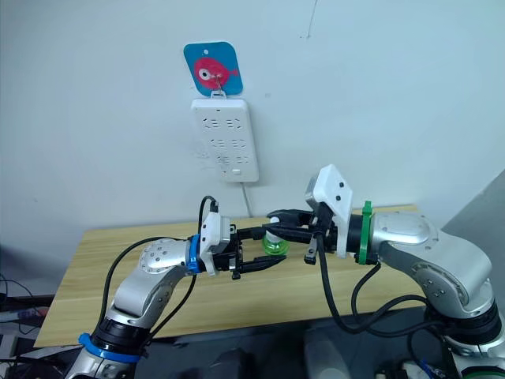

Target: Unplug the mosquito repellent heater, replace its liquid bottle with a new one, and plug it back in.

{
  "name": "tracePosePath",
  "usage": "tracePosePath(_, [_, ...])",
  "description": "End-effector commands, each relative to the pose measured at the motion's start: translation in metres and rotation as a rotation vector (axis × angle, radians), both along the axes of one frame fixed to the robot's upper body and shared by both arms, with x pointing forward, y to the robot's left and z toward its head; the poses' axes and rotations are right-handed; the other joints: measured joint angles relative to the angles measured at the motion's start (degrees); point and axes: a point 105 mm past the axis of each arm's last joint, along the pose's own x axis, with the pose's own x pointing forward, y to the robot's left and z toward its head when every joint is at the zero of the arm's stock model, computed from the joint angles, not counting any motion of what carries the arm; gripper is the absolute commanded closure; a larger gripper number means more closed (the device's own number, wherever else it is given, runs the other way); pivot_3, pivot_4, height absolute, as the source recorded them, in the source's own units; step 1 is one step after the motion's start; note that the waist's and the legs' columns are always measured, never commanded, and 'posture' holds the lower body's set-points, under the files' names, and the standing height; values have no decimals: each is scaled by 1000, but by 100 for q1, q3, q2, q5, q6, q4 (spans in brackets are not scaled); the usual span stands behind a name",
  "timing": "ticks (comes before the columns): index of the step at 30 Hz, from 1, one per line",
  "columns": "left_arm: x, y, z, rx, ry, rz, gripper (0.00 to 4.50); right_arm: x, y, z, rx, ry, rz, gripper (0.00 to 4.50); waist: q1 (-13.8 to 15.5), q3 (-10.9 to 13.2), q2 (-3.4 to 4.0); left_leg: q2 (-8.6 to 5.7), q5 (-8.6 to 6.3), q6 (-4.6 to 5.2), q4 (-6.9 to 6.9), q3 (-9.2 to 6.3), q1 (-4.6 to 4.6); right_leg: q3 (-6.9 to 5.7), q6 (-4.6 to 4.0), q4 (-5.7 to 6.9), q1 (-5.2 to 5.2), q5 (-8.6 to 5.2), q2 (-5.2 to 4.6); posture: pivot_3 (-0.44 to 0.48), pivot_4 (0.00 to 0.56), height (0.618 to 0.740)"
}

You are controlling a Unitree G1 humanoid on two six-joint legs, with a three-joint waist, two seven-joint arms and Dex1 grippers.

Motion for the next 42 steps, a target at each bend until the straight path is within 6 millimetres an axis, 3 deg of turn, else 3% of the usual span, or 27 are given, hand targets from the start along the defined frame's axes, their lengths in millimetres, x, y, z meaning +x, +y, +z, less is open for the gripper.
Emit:
tracePosePath(1, [6,15,-11,35,34,73,2251,8,-12,31,73,-120,-74,4148,-2,-1,1,0,0,0,0,1,1,1,0,0,0,0,0,-191,118,740])
tracePosePath(3, [8,24,-19,63,52,111,2251,16,-19,25,63,-118,-136,4148,-2,-11,-2,1,0,0,-1,-1,2,-1,0,0,2,0,0,-189,124,740])
tracePosePath(9, [-3,62,-45,166,117,235,2251,59,-50,-81,-44,-30,-437,4148,7,-21,-18,8,-1,0,-11,-1,-1,4,0,-2,-1,-1,-8,-146,145,740])
tracePosePath(14, [-16,71,-47,180,135,265,2251,81,-57,-140,-77,11,-549,4148,19,-11,-20,4,0,0,-10,13,10,9,0,0,-3,-1,-26,-96,164,740])
tracePosePath(21, [-25,72,-41,184,140,279,2251,115,-52,-184,-101,18,-675,4148,148,15,-9,5,-1,0,-19,15,72,11,22,-4,50,-16,-23,-54,171,740])
tracePosePath(28, [-25,70,-35,180,132,285,2251,133,-50,-206,-108,52,-742,4148,305,17,-6,2,-1,0,-23,7,70,6,-3,-4,51,-1,-27,-22,168,740])
tracePosePath(32, [-22,68,-30,177,118,282,2251,134,-54,-217,-96,101,-771,2862,328,17,-6,1,-1,0,-23,5,70,5,-4,-4,53,0,-30,-17,155,740])
tracePosePath(35, [-19,68,-29,176,114,287,2251,134,-55,-209,-46,84,-778,1729,331,17,-5,0,-1,0,-23,5,70,5,-4,-4,53,0,-30,-20,154,740])
tracePosePath(40, [-15,68,-28,165,114,291,2251,119,-51,-156,95,-14,-694,15,331,19,-2,2,-1,0,-24,-3,67,6,-3,-5,53,-1,-30,-39,153,740])
tracePosePath(42, [-12,67,-26,154,112,280,2251,95,-46,-136,70,-31,-554,0,350,22,3,2,-1,0,-25,-12,63,6,-2,-5,53,-2,-33,-39,153,740])
